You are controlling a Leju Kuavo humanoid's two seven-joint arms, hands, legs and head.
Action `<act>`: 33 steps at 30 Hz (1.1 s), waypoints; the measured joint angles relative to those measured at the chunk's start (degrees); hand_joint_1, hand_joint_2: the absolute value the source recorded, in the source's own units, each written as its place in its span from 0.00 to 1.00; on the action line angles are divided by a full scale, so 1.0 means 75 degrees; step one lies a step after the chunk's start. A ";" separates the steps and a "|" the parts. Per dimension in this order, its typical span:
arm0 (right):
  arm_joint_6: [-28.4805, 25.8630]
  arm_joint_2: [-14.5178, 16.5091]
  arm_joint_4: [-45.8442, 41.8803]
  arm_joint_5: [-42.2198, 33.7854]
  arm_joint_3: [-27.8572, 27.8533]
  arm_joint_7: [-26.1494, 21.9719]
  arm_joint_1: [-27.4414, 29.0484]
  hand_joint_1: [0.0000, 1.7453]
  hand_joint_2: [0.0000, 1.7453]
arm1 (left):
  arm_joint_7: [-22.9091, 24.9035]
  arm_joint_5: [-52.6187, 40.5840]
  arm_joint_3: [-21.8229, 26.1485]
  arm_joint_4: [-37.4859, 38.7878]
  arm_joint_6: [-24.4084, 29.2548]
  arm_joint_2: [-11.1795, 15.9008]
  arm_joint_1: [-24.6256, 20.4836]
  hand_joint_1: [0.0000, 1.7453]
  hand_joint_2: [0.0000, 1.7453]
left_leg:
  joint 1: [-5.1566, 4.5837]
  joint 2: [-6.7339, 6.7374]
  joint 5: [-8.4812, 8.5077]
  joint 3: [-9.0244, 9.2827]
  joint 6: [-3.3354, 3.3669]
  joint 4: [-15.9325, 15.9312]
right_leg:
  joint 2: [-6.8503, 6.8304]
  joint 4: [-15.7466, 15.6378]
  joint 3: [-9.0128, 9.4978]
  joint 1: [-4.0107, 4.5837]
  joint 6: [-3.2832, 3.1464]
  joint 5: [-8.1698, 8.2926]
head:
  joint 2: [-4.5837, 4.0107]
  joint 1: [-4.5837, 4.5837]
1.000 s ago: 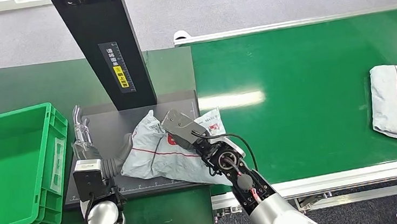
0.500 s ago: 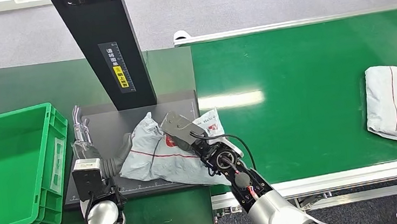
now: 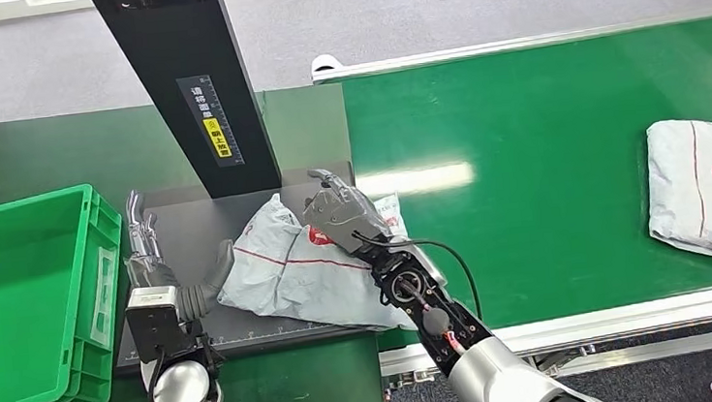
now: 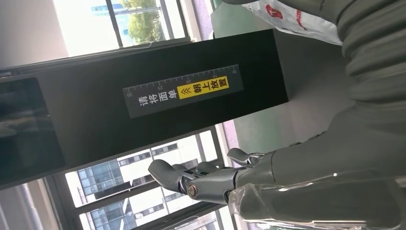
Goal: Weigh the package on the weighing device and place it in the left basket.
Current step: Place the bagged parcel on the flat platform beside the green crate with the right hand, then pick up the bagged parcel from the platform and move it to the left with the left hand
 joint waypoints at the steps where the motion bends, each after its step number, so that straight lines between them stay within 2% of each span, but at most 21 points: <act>1: 0.0014 -0.0016 0.0024 0.0010 -0.0052 0.0012 0.0000 0.00 0.00 | -0.0019 0.0000 0.0001 0.0009 -0.0018 0.0000 -0.0005 0.00 1.00 | 0.0000 0.0000 0.0000 0.0000 0.0000 0.0000 | 0.0000 0.0000 0.0000 0.0000 0.0000 0.0000 | 0.0000 0.0000; 6: -0.0152 -0.0047 0.0118 0.0288 -0.0325 0.0006 0.0000 0.00 0.00 | -0.0117 -0.0068 -0.0036 0.0064 -0.0114 0.0000 -0.0028 0.00 1.00 | 0.0000 0.0000 0.0000 0.0000 0.0000 0.0000 | 0.0000 0.0000 -0.0002 0.0000 0.0000 0.0000 | 0.0000 -0.0001; 12: -0.1482 -0.0075 0.0028 0.0885 -0.0621 -0.0339 0.0009 0.00 0.00 | -0.0159 -0.0579 -0.0276 0.0143 -0.0322 0.0002 -0.0038 0.00 1.00 | -0.0001 0.0000 0.0000 0.0000 0.0000 0.0001 | 0.0000 -0.0001 -0.0002 -0.0001 0.0000 0.0000 | 0.0000 0.0000; 14: -0.1694 -0.0095 -0.0107 0.0904 -0.0795 -0.0443 0.0028 0.00 0.00 | -0.0154 -0.0786 -0.0392 0.0209 -0.0425 0.0007 -0.0060 0.00 1.00 | -0.0001 0.0000 0.0000 0.0000 0.0000 0.0001 | 0.0000 -0.0001 -0.0002 -0.0001 0.0000 0.0000 | 0.0000 -0.0001; 24: -0.1423 -0.0246 -0.1390 0.0521 -0.1674 -0.0863 0.0527 0.00 0.00 | 0.0117 -0.1947 -0.1062 0.0787 -0.0921 0.0090 -0.0311 0.00 1.00 | -0.0001 -0.0002 -0.0001 0.0001 0.0000 0.0003 | -0.0001 -0.0002 -0.0004 -0.0001 0.0000 0.0000 | 0.0000 -0.0002; 29: -0.1507 -0.0430 -0.3165 0.0611 -0.1796 -0.0808 0.1446 0.00 0.00 | 0.0406 -0.3265 -0.1550 0.1420 -0.1166 0.0170 -0.0581 0.00 1.00 | -0.0003 -0.0003 -0.0005 -0.0003 0.0000 0.0003 | -0.0002 -0.0002 -0.0004 -0.0003 0.0001 0.0000 | 0.0000 -0.0001; 33: -0.1448 -0.0605 -0.4248 0.0628 -0.1890 -0.0737 0.2021 0.00 0.00 | 0.0481 -0.3622 -0.1830 0.1842 -0.1242 0.0203 -0.0753 0.00 1.00 | -0.0007 0.0004 -0.0010 -0.0001 0.0002 0.0003 | 0.0004 -0.0005 -0.0007 -0.0007 0.0001 0.0000 | 0.0000 -0.0001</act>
